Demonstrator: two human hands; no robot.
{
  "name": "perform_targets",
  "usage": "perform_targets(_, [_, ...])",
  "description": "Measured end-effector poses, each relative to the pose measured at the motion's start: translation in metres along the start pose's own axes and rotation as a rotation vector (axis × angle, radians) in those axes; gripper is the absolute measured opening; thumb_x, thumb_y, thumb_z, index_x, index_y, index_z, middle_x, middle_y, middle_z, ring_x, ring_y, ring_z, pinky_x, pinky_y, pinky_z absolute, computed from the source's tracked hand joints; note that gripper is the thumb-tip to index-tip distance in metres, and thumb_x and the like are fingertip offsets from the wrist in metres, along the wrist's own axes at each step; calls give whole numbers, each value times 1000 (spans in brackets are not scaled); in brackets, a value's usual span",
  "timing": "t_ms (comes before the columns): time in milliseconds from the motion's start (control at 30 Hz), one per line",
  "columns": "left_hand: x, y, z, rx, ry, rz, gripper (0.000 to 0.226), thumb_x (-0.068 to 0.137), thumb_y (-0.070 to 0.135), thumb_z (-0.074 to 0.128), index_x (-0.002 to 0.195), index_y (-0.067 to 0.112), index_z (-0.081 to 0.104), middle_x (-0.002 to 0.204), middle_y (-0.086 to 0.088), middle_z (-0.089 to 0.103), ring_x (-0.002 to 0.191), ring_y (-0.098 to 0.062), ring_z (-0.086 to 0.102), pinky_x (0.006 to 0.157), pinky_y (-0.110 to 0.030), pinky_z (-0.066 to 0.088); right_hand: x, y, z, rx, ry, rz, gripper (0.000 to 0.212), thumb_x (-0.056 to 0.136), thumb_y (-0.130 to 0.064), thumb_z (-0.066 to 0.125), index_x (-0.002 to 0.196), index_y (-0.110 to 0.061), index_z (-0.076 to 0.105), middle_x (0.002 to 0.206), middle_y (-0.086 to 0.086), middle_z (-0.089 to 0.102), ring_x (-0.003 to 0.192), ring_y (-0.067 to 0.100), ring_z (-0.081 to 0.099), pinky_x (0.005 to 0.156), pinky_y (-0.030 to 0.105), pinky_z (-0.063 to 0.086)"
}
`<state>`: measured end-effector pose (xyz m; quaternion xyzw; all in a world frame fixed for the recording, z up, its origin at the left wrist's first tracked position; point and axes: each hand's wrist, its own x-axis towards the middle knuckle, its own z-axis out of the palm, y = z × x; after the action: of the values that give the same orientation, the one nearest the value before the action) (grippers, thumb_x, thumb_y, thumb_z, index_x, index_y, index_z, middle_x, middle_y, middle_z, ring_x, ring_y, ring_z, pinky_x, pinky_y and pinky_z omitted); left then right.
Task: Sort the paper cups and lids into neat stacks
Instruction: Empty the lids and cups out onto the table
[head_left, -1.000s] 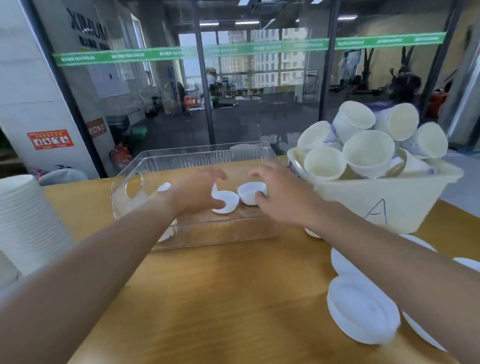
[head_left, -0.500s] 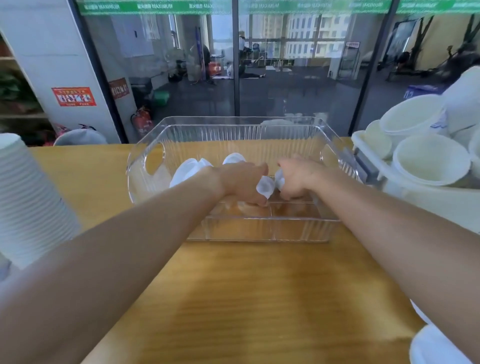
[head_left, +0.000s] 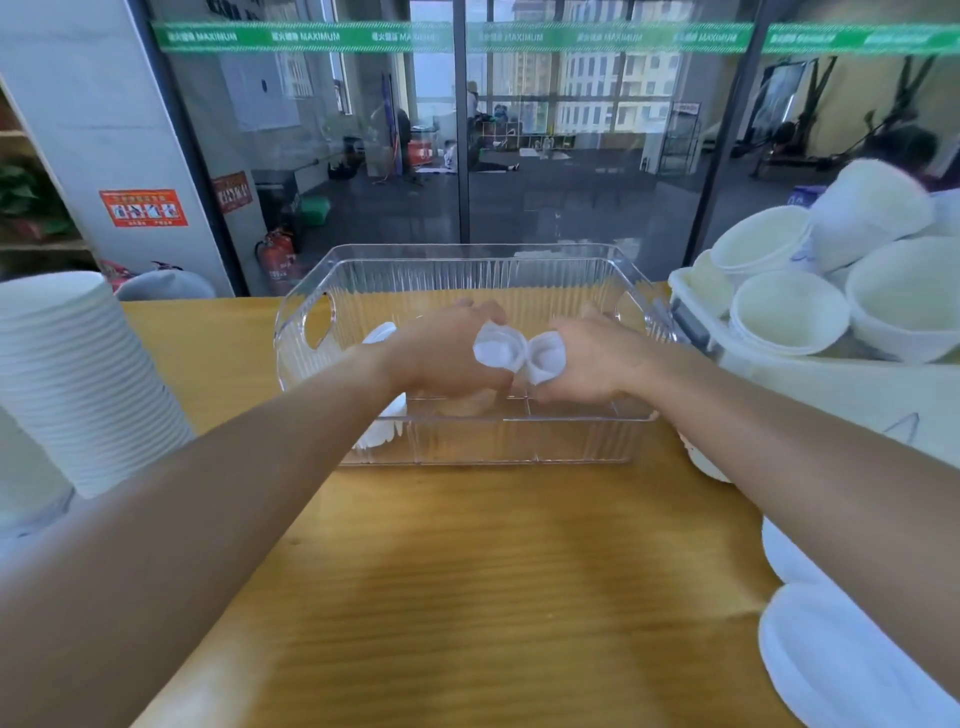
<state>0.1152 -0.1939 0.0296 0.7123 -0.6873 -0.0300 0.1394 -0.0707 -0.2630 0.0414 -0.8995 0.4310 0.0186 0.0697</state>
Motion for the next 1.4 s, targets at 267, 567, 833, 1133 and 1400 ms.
perform_targets(267, [-56, 46, -5, -297, 212, 18, 66, 81, 81, 60, 132, 39, 57, 131, 18, 60, 116, -10, 56, 93, -34, 44, -120, 28, -31, 118, 233, -145, 95, 76, -63, 78, 156, -31, 36, 150, 1, 42, 134, 23, 45, 104, 39, 43])
perform_targets(567, [-97, 165, 20, -486, 118, 215, 52, 87, 62, 69, 132, 39, 54, 124, 26, 55, 111, -3, 58, 86, -19, 42, -229, 116, -35, 179, 357, -91, 39, 78, -69, 75, 101, -56, 48, 107, -27, 49, 98, 1, 50, 84, 31, 41])
perform_targets(833, [-87, 246, 53, -434, -66, 402, 76, 78, 49, 85, 139, 46, 40, 142, 20, 42, 132, -6, 44, 109, -37, 45, -273, 196, -17, 167, 266, 162, 100, 76, -62, 80, 156, -32, 29, 155, -2, 38, 143, 22, 37, 113, 43, 39])
perform_targets(1133, [-88, 259, 69, -365, -110, 452, 66, 76, 59, 84, 127, 65, 42, 141, 34, 40, 127, 15, 40, 105, -24, 40, -279, 221, 17, 242, 225, 189, 100, 81, -53, 81, 160, -28, 26, 160, -4, 31, 144, 15, 37, 105, 28, 37])
perform_targets(1400, [-98, 218, 47, -415, 77, 365, 40, 91, 46, 74, 129, 39, 61, 120, 30, 57, 110, 20, 51, 96, -19, 47, -274, 195, 16, 269, 491, 26, 56, 91, -42, 74, 141, -33, 52, 132, -18, 53, 117, 0, 48, 100, 22, 40])
